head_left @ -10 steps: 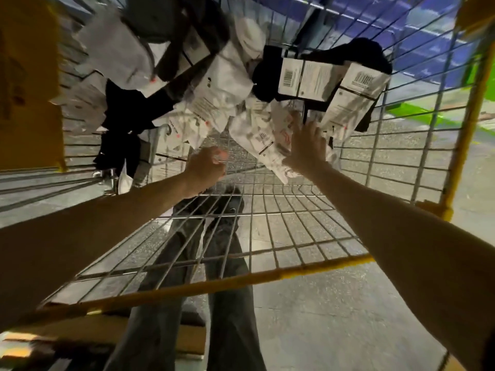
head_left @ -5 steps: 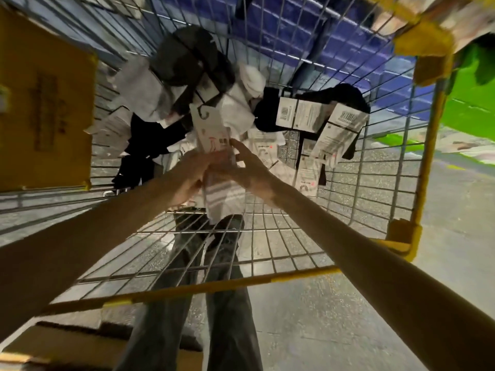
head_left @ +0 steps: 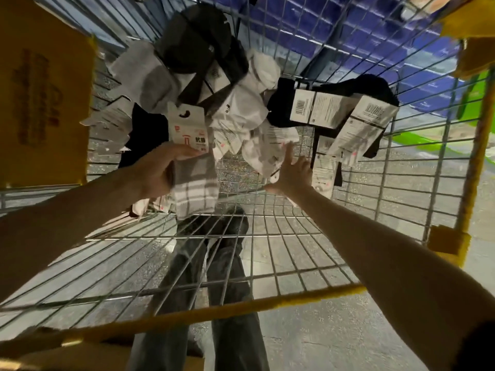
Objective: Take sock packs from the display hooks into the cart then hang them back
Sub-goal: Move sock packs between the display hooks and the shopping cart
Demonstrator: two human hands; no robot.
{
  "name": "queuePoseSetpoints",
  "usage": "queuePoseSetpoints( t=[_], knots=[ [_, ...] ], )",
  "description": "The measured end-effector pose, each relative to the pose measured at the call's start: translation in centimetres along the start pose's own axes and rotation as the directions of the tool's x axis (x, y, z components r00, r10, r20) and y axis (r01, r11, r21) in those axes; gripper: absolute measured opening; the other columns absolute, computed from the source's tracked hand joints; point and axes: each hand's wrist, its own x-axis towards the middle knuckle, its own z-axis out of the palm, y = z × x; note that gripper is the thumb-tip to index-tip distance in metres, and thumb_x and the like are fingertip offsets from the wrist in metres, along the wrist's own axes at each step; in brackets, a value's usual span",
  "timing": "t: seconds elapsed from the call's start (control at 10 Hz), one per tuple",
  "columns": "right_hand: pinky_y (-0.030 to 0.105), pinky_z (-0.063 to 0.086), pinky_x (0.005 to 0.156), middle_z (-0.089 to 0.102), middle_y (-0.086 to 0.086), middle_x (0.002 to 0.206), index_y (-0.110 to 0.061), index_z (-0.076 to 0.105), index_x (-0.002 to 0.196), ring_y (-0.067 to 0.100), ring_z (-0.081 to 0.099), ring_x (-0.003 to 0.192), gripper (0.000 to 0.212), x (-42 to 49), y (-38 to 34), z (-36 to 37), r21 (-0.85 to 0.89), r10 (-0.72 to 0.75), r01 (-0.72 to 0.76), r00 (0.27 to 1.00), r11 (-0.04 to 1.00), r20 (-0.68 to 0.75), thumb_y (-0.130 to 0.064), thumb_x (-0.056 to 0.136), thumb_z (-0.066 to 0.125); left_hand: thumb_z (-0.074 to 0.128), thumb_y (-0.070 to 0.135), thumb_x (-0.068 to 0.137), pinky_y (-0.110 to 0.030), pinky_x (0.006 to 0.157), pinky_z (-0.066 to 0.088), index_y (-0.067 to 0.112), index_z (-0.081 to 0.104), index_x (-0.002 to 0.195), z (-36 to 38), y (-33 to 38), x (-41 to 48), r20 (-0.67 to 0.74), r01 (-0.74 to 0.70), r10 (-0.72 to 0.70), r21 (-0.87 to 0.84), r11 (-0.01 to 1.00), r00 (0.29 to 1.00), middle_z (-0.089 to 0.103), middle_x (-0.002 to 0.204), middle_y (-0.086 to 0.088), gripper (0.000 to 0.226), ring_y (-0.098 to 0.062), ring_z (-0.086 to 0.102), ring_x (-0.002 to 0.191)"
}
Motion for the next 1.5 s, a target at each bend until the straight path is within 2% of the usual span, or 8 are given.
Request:
queuePoseSetpoints(
  t=[0.2,0.5,0.7,0.8,1.0,1.2,1.4,1.5],
  knots=[
    [0.053,0.056,0.082,0.050,0.017,0.124,-0.029,-0.003,0.149,0.040,0.060,0.104,0.129,-0.3,0.0,0.6,0.336,-0.083,0.067,0.996,0.940,0.035,-0.054,0.052,0.079,0.055,0.001,0.090,-0.031,0.082,0.055,0.018,0.064,0.106,-0.3,-0.5,-0.2,-0.092,0.003,0.001,0.047,0.999,0.996,0.073,0.100,0.001,0.026,-0.015,0.071,0.089],
    [0.043,0.049,0.086,0.054,0.007,0.121,-0.020,0.055,0.119,0.032,0.053,0.113,0.051,-7.6,0.3,-8.6,0.922,-0.552,-0.238,0.744,0.306,0.376,-0.047,0.078,0.070,0.066,0.008,0.088,-0.040,0.090,0.051,0.022,0.066,0.103,1.0,2.0,-3.3,-0.232,-0.021,0.064,0.184,0.983,0.971,0.071,0.110,-0.009,0.021,-0.025,0.065,0.100],
    [0.022,0.054,0.073,0.063,0.005,0.094,-0.012,0.052,0.096,0.016,0.060,0.086,0.024,-8.2,-0.3,-11.8,0.838,-0.504,-0.383,0.674,0.388,0.541,0.006,0.098,0.036,0.065,0.004,0.093,-0.008,0.082,0.049,0.020,0.062,0.117,2.4,4.8,-5.0,-0.038,-0.256,0.289,0.365,0.895,0.957,0.072,0.104,0.010,0.028,0.002,0.066,0.100],
    [0.050,0.042,0.105,0.054,0.021,0.135,-0.003,0.050,0.128,0.028,0.055,0.108,0.032,-6.7,-0.6,-11.1,0.773,-0.392,-0.301,0.726,0.558,0.565,-0.002,0.099,0.040,0.063,0.045,0.093,-0.027,0.099,0.049,0.036,0.057,0.130,3.0,5.2,-5.5,-0.035,-0.247,0.306,0.506,0.826,0.951,0.068,0.119,0.009,0.039,-0.001,0.062,0.110],
    [0.021,0.049,0.047,0.060,0.010,0.059,-0.007,0.057,0.065,0.015,0.059,0.050,0.049,-9.3,-3.1,-12.9,0.756,-0.412,-0.406,0.656,0.513,0.632,-0.017,0.105,0.033,0.067,0.037,0.079,-0.004,0.074,0.047,0.036,0.055,0.111,6.8,3.8,-5.8,0.334,-0.257,0.049,0.616,0.745,0.941,0.071,0.090,0.032,0.034,0.012,0.065,0.094],
    [0.044,0.048,0.102,0.055,0.025,0.123,-0.003,0.045,0.133,0.041,0.057,0.113,0.042,-7.9,-3.6,-9.1,0.784,-0.539,-0.569,0.590,0.250,0.600,-0.029,0.100,0.046,0.097,0.044,0.034,-0.021,0.078,0.058,0.022,0.065,0.108,3.3,1.9,-4.8,0.234,-0.197,0.079,0.540,0.818,0.969,0.076,0.100,0.005,0.083,-0.013,0.072,0.098],
    [0.041,0.051,0.087,0.046,0.021,0.132,-0.006,0.034,0.141,0.033,0.052,0.112,0.060,-3.3,1.6,-4.5,0.340,0.157,-0.187,0.981,0.922,0.115,-0.021,0.090,0.061,0.098,0.052,0.025,-0.044,0.093,0.055,-0.009,0.060,0.106,0.3,0.4,-2.7,0.080,-0.094,0.059,0.570,0.816,0.995,0.072,0.099,-0.006,0.108,-0.021,0.068,0.091],
    [0.045,0.042,0.098,0.025,0.027,0.143,-0.017,0.015,0.149,0.042,0.036,0.127,0.087,-2.8,5.0,-3.0,0.075,0.314,-0.315,0.949,0.946,0.022,-0.026,0.084,0.072,0.096,0.027,0.048,-0.043,0.098,0.052,-0.011,0.060,0.109,-0.3,0.1,-1.9,0.068,-0.065,0.032,0.565,0.823,0.997,0.073,0.105,-0.016,0.081,-0.029,0.068,0.105]
  ],
)
